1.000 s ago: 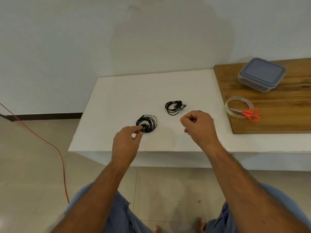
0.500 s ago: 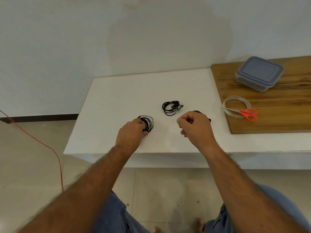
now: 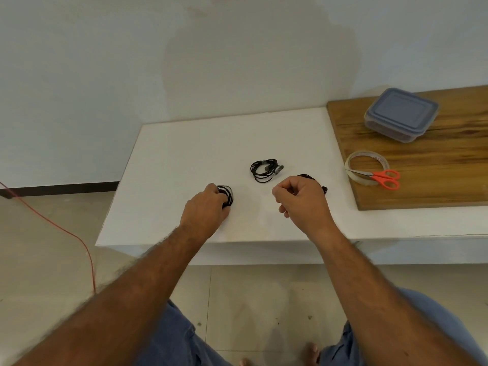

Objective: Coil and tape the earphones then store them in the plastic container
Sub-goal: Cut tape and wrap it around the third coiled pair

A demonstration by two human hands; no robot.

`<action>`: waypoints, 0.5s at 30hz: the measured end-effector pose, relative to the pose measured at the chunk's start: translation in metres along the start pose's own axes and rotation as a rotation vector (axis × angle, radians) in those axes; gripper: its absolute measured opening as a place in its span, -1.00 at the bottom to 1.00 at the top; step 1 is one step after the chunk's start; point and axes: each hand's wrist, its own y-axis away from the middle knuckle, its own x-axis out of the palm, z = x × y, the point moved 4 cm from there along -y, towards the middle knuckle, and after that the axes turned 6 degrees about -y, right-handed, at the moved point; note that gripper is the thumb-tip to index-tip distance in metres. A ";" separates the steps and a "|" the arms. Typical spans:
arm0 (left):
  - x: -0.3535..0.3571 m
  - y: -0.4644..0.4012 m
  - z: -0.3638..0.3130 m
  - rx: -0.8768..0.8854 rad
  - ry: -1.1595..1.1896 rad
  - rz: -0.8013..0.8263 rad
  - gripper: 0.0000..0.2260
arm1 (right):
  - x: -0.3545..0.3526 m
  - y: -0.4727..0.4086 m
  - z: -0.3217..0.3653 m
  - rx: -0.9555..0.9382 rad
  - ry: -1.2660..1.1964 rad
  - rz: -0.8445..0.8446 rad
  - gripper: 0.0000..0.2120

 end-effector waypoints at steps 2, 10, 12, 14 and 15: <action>0.000 -0.001 -0.003 -0.005 -0.014 -0.012 -0.76 | 0.001 0.000 0.000 0.003 0.004 0.003 -0.88; 0.002 -0.005 -0.016 -0.133 -0.041 -0.017 -0.93 | 0.001 0.000 -0.001 -0.002 0.008 0.006 -0.87; 0.005 -0.007 -0.016 -0.117 -0.036 -0.028 -0.89 | 0.001 0.000 -0.001 -0.003 0.010 0.010 -0.87; 0.009 -0.008 -0.015 -0.104 -0.019 -0.041 -0.87 | 0.001 0.000 -0.001 -0.003 0.015 0.013 -0.87; 0.010 -0.008 -0.014 -0.100 0.000 -0.048 -0.86 | 0.001 0.000 -0.001 -0.004 0.015 0.013 -0.88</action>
